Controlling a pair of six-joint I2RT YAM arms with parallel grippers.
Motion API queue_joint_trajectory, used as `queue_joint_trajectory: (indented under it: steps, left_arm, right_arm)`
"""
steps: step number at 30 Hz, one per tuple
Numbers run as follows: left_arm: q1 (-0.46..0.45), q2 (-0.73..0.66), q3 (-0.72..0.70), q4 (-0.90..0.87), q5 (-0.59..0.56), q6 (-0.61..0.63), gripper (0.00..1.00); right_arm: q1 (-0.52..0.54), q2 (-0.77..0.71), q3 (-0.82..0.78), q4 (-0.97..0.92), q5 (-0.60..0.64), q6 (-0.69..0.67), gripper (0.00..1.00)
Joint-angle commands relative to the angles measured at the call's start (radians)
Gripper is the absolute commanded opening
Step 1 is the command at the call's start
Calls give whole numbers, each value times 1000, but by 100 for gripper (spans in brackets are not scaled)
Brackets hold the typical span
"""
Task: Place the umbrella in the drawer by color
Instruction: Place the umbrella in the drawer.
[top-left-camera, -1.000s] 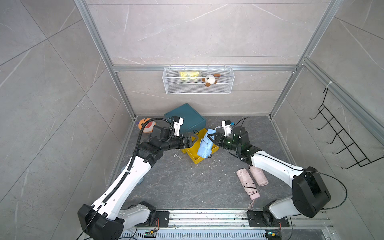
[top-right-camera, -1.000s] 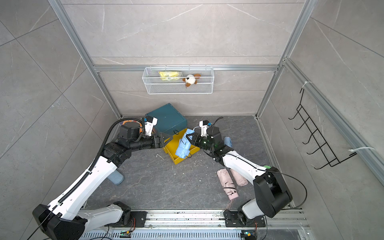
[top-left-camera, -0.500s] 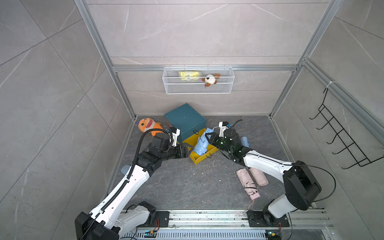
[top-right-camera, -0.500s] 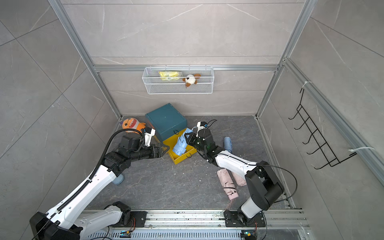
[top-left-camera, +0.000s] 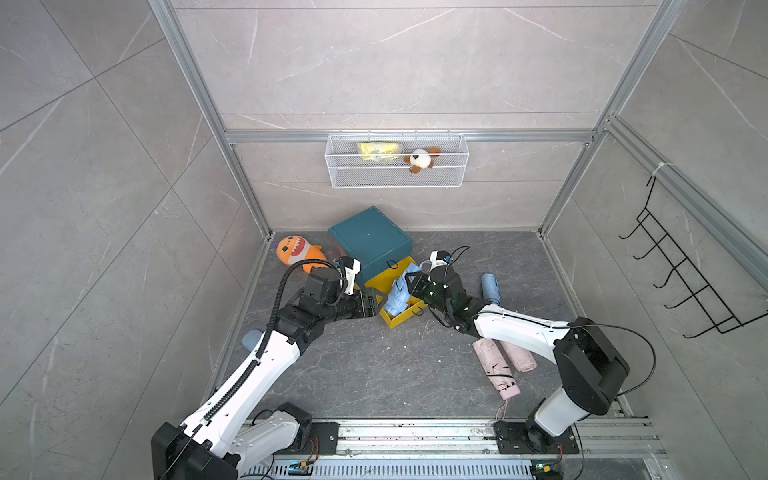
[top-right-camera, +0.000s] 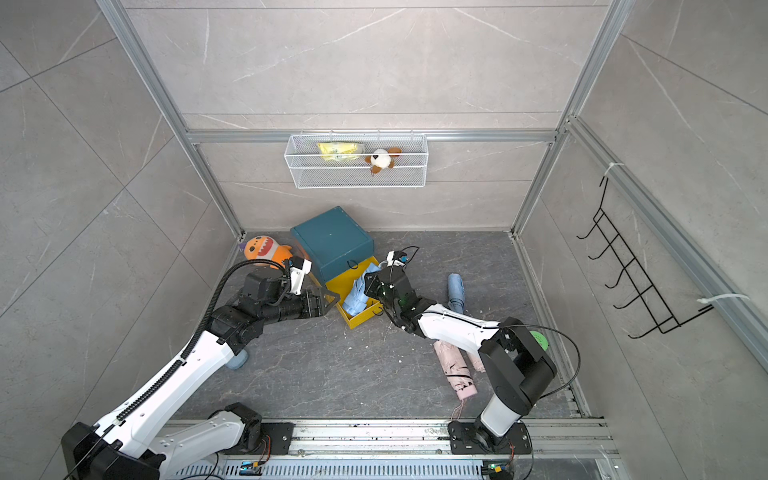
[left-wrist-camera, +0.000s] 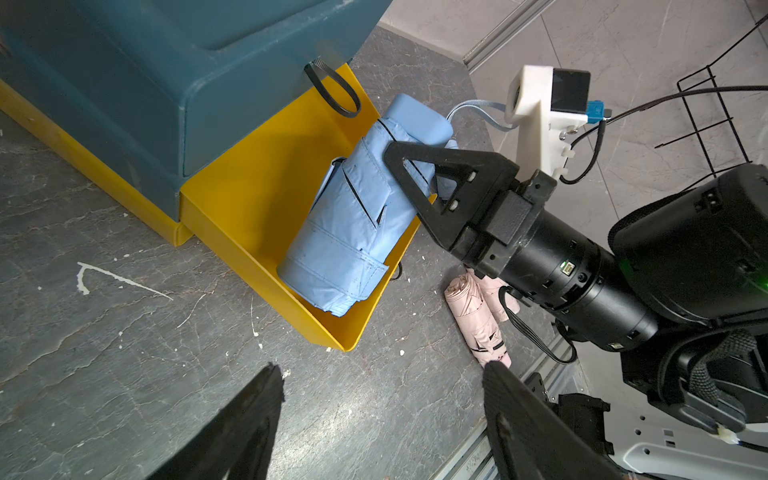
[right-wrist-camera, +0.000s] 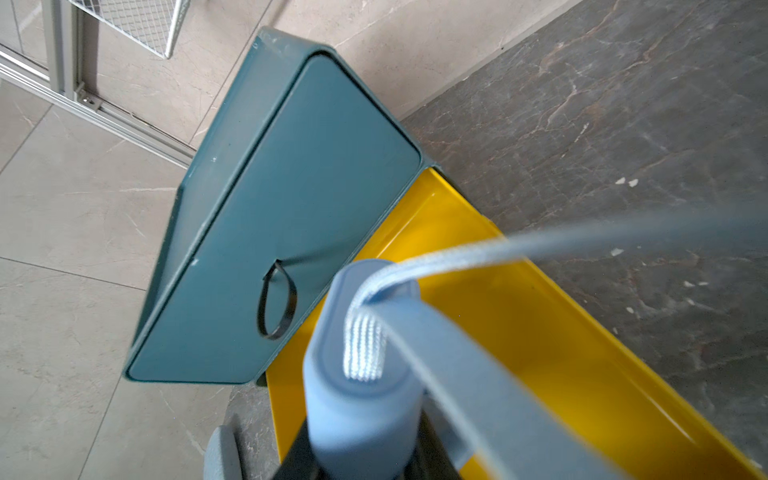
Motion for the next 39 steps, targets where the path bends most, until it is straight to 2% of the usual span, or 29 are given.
queue_joint_trajectory:
  steps: [1,6,18,24,32,39]
  left_arm:
    - [-2,-9,10,43,22,-9,79]
    - [-2,0,14,51,24,-15,79]
    - [-6,18,29,56,23,-24,79]
    - [-18,38,49,53,22,-21,79]
    - [-38,59,100,35,26,9,79]
    - [-105,123,170,74,35,36,81]
  right_arm:
    - [10,-13,42,15,45,-5,32]
    - [10,-29,40,-10,60,-21,44]
    - [10,-149,-7,-44,157,-101,53]
    - [0,-233,-5,-116,204,-187,65]
    - [-81,-263,81,-323,59,-340,81]
    - [-200,-237,170,-538,-12,-448,87]
